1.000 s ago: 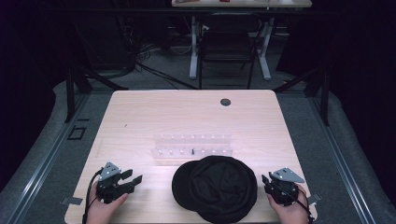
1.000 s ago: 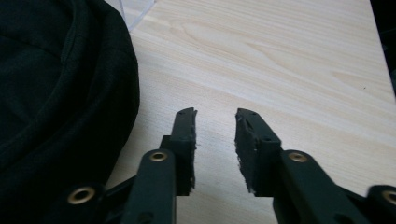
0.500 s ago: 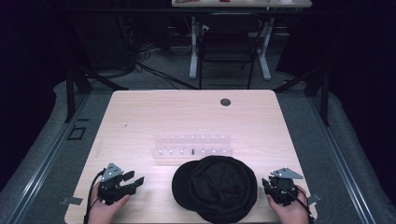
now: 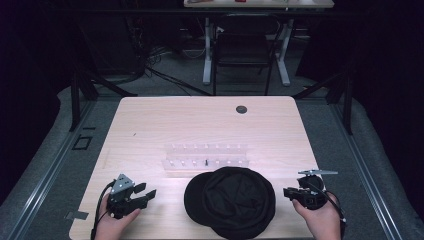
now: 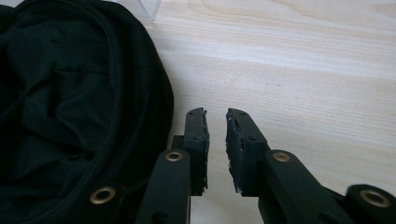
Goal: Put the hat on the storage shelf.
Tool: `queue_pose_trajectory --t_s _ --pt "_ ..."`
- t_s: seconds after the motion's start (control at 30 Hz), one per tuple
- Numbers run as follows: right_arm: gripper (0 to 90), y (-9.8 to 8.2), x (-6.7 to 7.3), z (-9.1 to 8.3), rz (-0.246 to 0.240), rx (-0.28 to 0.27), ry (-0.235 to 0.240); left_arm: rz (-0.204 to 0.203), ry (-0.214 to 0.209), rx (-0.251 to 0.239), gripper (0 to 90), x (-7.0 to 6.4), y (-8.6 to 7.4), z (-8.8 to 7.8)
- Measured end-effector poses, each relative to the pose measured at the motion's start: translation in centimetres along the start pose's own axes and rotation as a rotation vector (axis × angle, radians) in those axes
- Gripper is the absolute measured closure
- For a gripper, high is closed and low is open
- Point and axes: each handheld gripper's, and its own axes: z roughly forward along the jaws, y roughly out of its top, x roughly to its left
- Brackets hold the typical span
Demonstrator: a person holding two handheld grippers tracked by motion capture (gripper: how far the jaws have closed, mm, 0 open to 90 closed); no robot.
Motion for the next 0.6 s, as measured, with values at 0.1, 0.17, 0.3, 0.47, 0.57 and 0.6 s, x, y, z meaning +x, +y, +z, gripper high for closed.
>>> queue_pose_trajectory --t_s 0.1,0.17,0.3,0.47,0.57,0.6 --pt "73.6 0.3 0.2 -0.6 0.011 0.014 0.025 0.006 -0.004 0.003 49.0 -0.3 -0.1 -0.1" --pt "74.0 0.3 0.2 -0.7 0.030 0.024 0.028 0.006 -0.003 0.009 49.0 -0.4 -0.2 -0.1" --pt "73.1 0.7 0.6 -0.6 0.053 0.118 0.078 0.014 0.000 -0.006 49.0 -0.5 0.0 -0.2" --pt "70.0 1.6 1.0 -0.8 0.120 0.149 0.145 0.008 0.003 0.004 49.0 -0.4 -0.1 -0.1" --pt "69.7 2.2 1.2 -0.4 0.128 0.183 0.156 0.006 0.001 0.001 49.0 -0.4 -0.2 -0.1" --pt "69.7 2.3 1.4 -0.2 0.125 0.197 0.154 0.006 -0.001 0.001 49.0 -0.4 -0.2 -0.1"
